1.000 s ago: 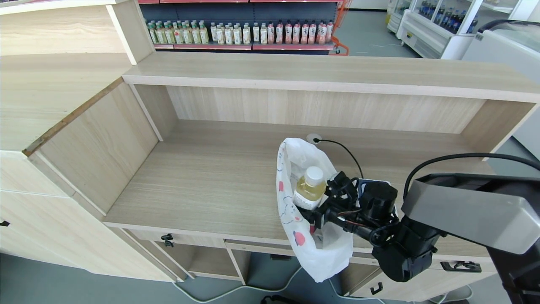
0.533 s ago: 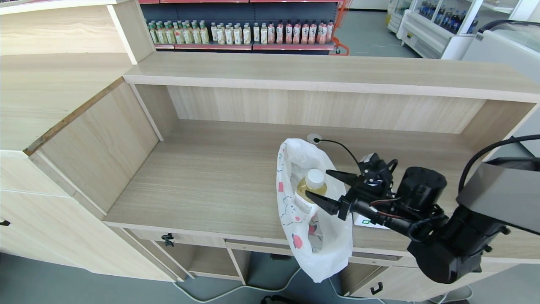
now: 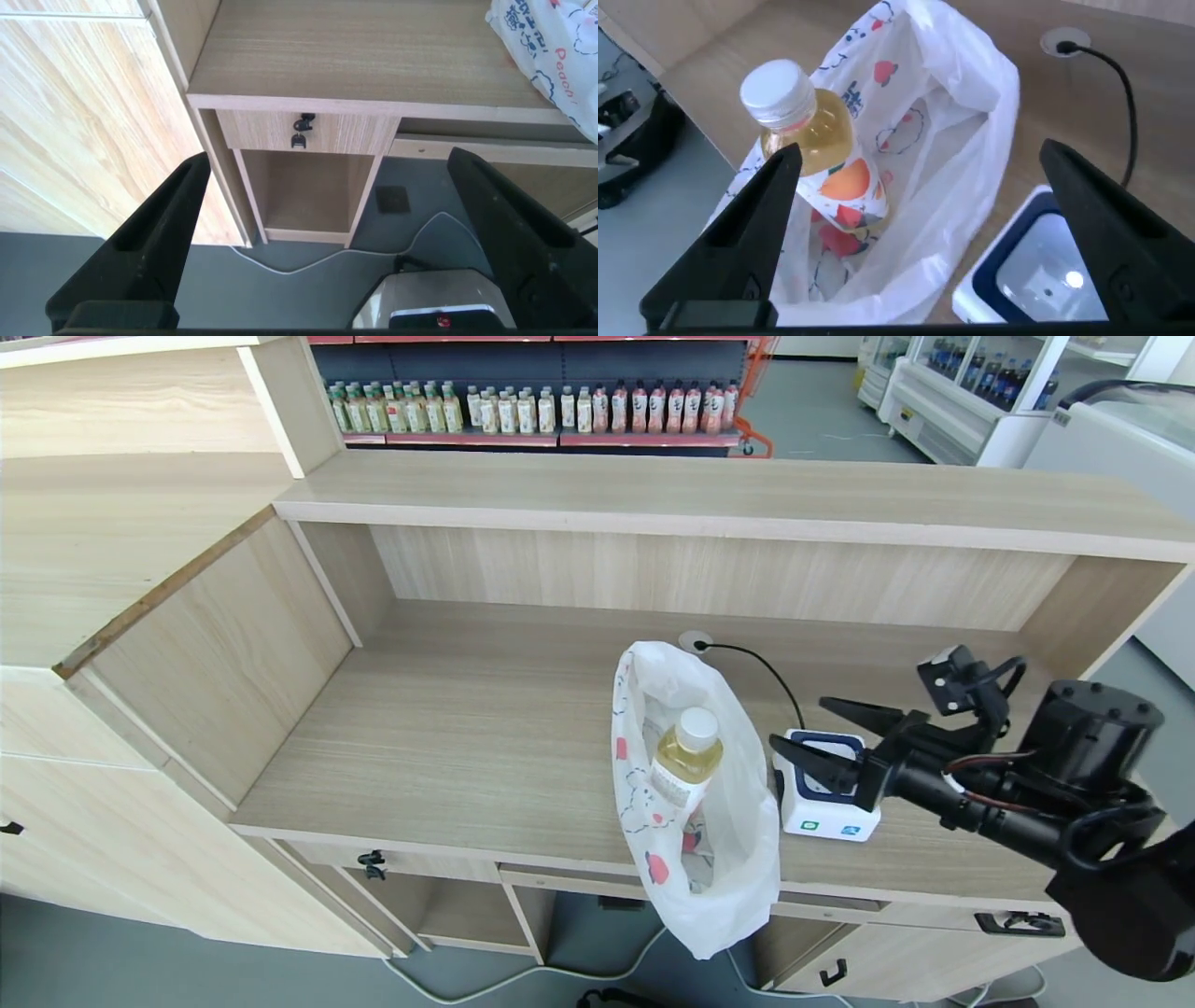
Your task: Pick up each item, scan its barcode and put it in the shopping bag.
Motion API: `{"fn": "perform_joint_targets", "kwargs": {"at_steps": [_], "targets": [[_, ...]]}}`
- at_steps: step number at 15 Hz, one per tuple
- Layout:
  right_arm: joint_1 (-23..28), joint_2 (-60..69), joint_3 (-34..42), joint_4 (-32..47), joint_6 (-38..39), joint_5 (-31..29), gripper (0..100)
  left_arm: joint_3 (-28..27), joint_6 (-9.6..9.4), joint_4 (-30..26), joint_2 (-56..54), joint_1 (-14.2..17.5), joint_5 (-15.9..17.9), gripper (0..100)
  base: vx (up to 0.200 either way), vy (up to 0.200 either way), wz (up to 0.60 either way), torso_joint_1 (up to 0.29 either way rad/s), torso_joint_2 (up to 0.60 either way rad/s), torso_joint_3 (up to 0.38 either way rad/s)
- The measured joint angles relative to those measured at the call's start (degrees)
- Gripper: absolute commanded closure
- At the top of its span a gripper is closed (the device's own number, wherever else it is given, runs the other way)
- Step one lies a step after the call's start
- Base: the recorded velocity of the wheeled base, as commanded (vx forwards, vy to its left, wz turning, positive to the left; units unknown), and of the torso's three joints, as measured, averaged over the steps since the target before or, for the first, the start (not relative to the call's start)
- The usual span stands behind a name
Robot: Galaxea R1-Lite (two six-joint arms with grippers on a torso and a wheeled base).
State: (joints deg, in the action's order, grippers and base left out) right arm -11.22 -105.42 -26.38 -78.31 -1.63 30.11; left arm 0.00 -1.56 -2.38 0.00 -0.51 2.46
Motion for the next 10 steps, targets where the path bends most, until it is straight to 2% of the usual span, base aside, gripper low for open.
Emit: {"fn": "perform_joint_targets", "kwargs": {"at_steps": [1, 3, 5, 7, 10], "targets": [[2.4, 3.7, 1.2, 4.1, -0.5, -0.3, 0, 0.0, -0.02, 0.0, 0.0, 0.0, 0.0, 0, 0.000, 0.000, 0.00, 0.000, 0.00, 0.000], [10.4, 11.7, 2.9, 14.0, -2.0, -1.8, 0, 0.0, -0.02, 0.0, 0.0, 0.0, 0.0, 0, 0.000, 0.000, 0.00, 0.000, 0.00, 0.000], [19.7, 18.7, 4.1, 23.0, -3.8, -7.6, 0, 0.0, -0.02, 0.0, 0.0, 0.0, 0.0, 0, 0.000, 0.000, 0.00, 0.000, 0.00, 0.000], [26.3, 23.2, 7.0, 25.4, -4.6, -11.5, 0, 0.0, -0.02, 0.0, 0.0, 0.0, 0.0, 0, 0.000, 0.000, 0.00, 0.000, 0.00, 0.000], [31.7, 26.3, 9.2, 25.8, -5.3, -13.2, 0, 0.0, 0.00, 0.0, 0.0, 0.0, 0.0, 0, 0.000, 0.000, 0.00, 0.000, 0.00, 0.000]]}}
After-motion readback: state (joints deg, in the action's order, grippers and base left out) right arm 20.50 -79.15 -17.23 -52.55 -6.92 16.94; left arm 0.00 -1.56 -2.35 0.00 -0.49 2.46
